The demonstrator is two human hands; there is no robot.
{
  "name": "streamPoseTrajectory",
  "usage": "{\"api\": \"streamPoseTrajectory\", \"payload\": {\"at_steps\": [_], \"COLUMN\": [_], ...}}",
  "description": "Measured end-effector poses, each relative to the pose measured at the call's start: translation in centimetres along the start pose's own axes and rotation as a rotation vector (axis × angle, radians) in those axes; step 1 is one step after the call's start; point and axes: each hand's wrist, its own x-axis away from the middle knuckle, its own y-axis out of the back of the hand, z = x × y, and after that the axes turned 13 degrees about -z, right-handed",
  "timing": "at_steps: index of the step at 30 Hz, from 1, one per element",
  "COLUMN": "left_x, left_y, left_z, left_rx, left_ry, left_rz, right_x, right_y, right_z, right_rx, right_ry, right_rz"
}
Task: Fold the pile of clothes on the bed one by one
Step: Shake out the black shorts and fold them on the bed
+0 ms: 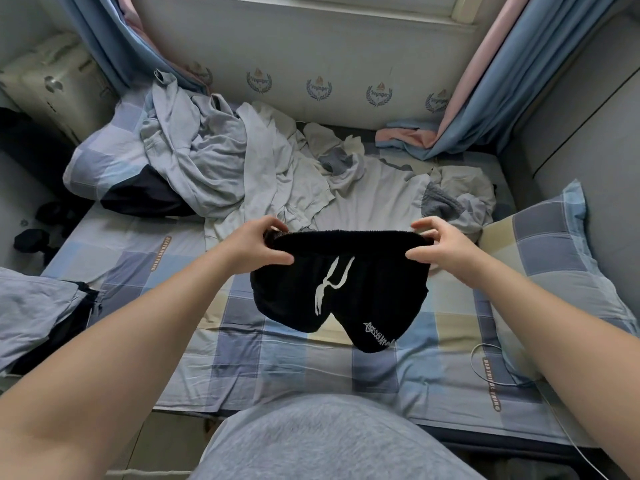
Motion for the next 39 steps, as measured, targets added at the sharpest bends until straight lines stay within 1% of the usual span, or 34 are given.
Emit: {"api": "streamPoseTrajectory", "payload": {"at_steps": [1, 2, 3, 4, 5, 6, 9, 11, 12, 14, 17, 19, 21, 23, 25, 29, 32, 36, 39], "left_x": [-0.1, -0.2, -0.3, -0.4, -0.5, -0.6, -0.6, -0.3, 0.0, 1.0, 2.6, 3.7, 4.3, 4.6, 4.4, 3.3, 1.3, -3.8, -9.5], "left_y": [-0.2, -0.6, -0.8, -0.9, -0.9, -0.8, -0.7, -0.9, -1.1, -1.9, -2.8, -3.0, -2.9, -2.3, -1.6, -0.7, -0.8, -3.0, -7.4], "left_z": [0.2, 0.4, 0.4, 0.4, 0.4, 0.3, 1.1, 2.1, 2.6, 3.7, 6.0, 7.1, 7.8, 8.2, 8.3, 8.4, 9.6, 14.0, 20.2], "left_rx": [-0.110, -0.174, -0.187, -0.189, -0.190, -0.196, -0.262, -0.294, -0.279, -0.198, -0.127, -0.126, -0.090, -0.031, 0.007, 0.013, 0.017, -0.012, -0.077], "left_ry": [-0.105, -0.192, -0.250, -0.264, -0.254, -0.237, -0.209, -0.184, -0.152, -0.050, 0.077, 0.121, 0.174, 0.232, 0.258, 0.253, 0.265, 0.288, 0.305], "left_rz": [-0.059, -0.160, -0.280, -0.387, -0.456, -0.482, -0.472, -0.451, -0.406, -0.263, -0.061, 0.026, 0.058, 0.049, 0.003, -0.124, -0.201, -0.238, -0.222], "right_x": [-0.1, -0.3, -0.6, -0.9, -1.1, -1.4, -1.8, -1.6, -1.2, 0.0, 1.2, 1.8, 2.2, 2.1, 1.7, 0.8, -1.2, -6.5, -12.7], "right_y": [0.0, -0.1, -0.4, -0.7, -0.9, -1.0, -1.5, -2.0, -2.4, -3.2, -4.7, -5.5, -6.1, -6.6, -7.0, -8.2, -10.3, -15.4, -21.3], "right_z": [0.0, 0.0, -0.1, -0.1, 0.0, 0.0, -0.5, -1.4, -2.0, -3.0, -5.2, -6.5, -7.2, -7.2, -6.5, -4.2, -3.5, -5.3, -9.8], "right_rx": [0.125, 0.230, 0.309, 0.364, 0.398, 0.412, 0.485, 0.500, 0.468, 0.411, 0.394, 0.388, 0.359, 0.330, 0.293, 0.222, 0.230, 0.236, 0.250], "right_ry": [0.081, 0.156, 0.228, 0.293, 0.337, 0.352, 0.335, 0.313, 0.289, 0.219, 0.171, 0.142, 0.119, 0.120, 0.133, 0.154, 0.155, 0.095, 0.031], "right_rz": [-0.003, -0.024, -0.064, -0.125, -0.198, -0.260, -0.343, -0.339, -0.304, -0.196, -0.100, -0.049, -0.006, 0.007, -0.007, -0.041, -0.080, -0.135, -0.150]}}
